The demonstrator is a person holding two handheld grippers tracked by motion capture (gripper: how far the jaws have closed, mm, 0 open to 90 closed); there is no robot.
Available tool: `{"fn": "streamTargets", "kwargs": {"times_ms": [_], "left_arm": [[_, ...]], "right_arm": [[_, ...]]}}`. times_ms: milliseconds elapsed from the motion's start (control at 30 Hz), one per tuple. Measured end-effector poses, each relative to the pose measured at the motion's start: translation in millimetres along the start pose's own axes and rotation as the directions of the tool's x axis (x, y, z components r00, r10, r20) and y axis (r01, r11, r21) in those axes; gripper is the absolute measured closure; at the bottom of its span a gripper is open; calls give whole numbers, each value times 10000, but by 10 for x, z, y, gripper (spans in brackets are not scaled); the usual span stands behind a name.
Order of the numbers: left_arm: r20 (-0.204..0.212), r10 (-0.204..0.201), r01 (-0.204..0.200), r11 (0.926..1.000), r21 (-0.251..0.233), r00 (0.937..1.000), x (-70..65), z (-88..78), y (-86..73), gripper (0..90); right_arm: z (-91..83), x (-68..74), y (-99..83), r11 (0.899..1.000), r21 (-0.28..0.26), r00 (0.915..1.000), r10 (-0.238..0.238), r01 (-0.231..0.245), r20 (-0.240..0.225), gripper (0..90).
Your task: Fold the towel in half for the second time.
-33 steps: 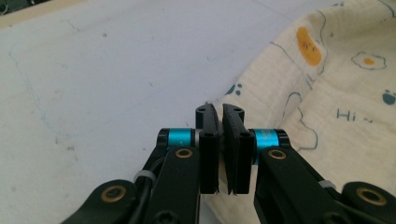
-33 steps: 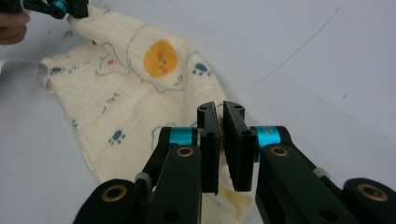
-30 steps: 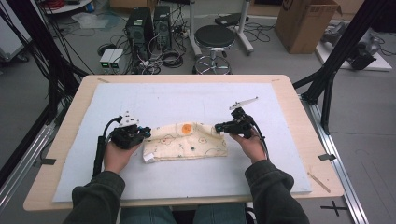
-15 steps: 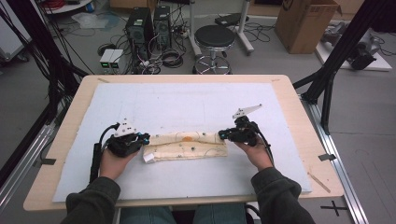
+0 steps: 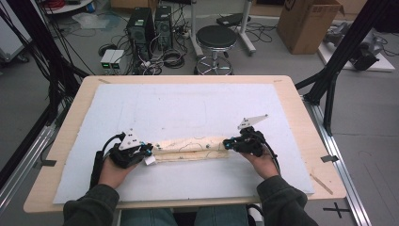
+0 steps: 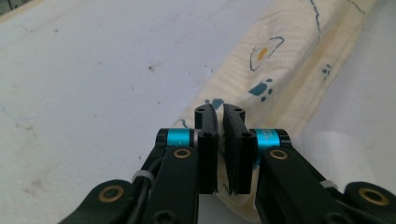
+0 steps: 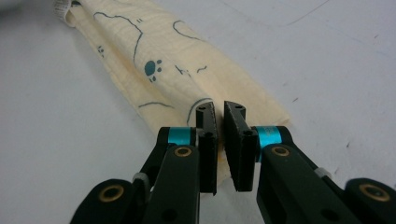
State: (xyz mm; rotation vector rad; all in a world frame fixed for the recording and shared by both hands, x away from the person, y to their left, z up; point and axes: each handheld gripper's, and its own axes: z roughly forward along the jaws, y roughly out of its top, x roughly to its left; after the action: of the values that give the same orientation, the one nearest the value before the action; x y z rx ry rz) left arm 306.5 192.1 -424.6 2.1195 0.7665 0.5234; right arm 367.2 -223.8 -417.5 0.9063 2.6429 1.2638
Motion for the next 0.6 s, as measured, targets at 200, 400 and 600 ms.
{"fn": "streamTargets", "kwargs": {"times_ms": [200,400,600], "left_arm": [[232,-47,47,10000,13,9997,-41,-29,-60,804],[952,-293,354,9974,-624,9950,-25,-178,-71,549],[910,-523,635,9900,-1259,9945,72,-315,55,499]], "right_arm": [[13,42,-105,9999,130,9998,-30,32,-193,806],[-41,106,-167,9998,143,9992,-158,163,-365,665],[-226,206,-42,9979,-400,9975,-533,514,-470,586]]}}
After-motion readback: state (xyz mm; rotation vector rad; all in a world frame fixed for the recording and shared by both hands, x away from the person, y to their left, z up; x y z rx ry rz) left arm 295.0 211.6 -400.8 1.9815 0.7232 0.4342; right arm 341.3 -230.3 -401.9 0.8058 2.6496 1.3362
